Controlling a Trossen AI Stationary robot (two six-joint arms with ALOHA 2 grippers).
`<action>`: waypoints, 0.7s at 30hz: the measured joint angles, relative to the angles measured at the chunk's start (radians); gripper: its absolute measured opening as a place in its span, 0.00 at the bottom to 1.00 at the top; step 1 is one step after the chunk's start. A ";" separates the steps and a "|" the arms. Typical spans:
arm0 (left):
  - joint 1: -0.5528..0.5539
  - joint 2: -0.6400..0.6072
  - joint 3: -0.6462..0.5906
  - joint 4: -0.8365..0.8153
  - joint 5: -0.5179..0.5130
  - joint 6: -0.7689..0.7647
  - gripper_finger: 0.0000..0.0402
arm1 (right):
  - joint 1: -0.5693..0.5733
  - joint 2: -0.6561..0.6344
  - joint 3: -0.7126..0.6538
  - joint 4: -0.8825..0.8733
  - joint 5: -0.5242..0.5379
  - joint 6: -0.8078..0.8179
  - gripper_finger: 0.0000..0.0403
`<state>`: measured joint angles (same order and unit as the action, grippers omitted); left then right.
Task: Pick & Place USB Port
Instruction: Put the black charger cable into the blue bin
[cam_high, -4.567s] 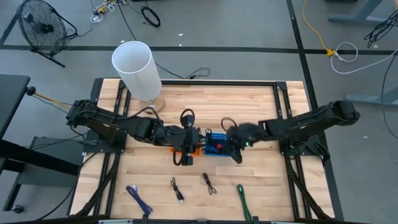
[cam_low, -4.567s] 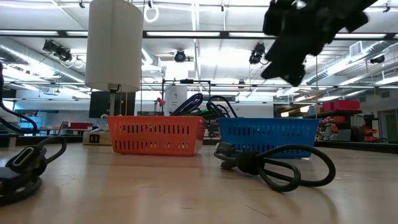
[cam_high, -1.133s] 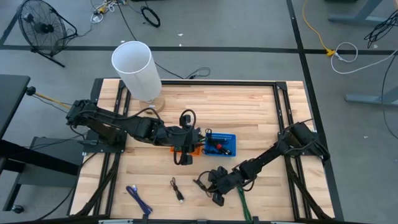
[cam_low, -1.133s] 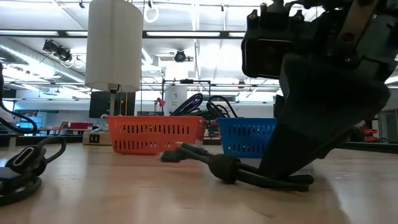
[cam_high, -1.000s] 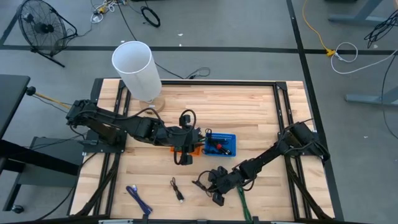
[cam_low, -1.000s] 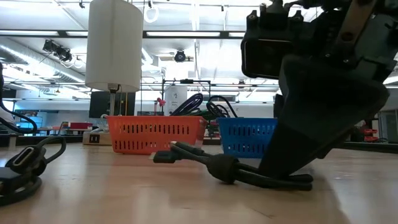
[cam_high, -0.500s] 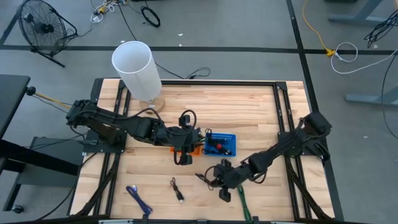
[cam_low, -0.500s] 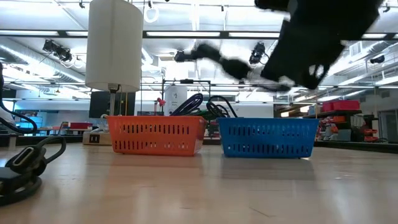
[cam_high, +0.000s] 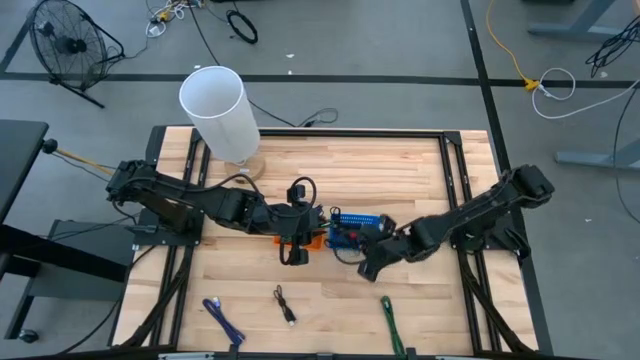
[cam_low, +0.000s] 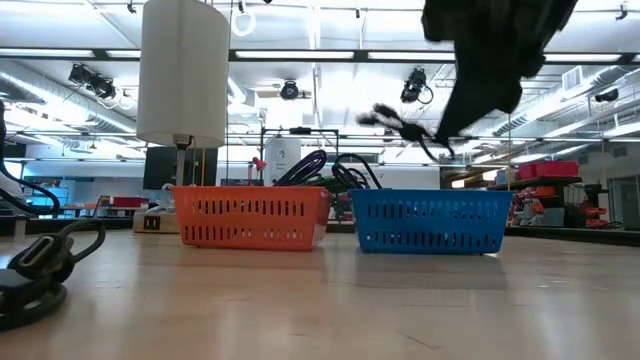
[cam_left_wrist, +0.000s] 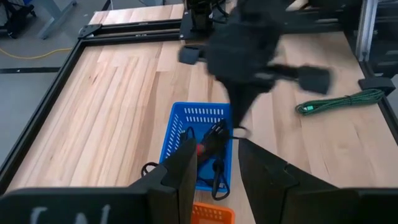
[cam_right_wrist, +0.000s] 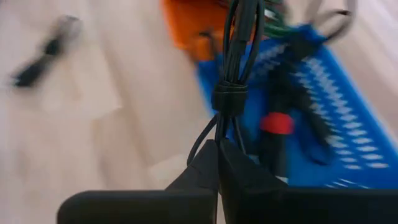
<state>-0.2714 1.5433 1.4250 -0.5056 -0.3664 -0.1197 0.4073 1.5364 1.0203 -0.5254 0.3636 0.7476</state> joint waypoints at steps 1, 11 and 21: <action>0.000 0.000 0.000 0.002 0.000 0.000 0.31 | -0.012 0.000 -0.001 -0.024 0.004 -0.002 0.00; 0.000 0.000 0.000 0.003 0.000 0.000 0.31 | -0.115 0.002 -0.001 -0.123 0.030 -0.026 0.00; 0.000 0.000 0.000 0.002 0.000 -0.001 0.31 | -0.123 0.002 -0.036 -0.122 0.020 -0.022 0.00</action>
<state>-0.2714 1.5433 1.4250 -0.5032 -0.3664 -0.1202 0.2844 1.5383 0.9845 -0.6476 0.3840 0.7253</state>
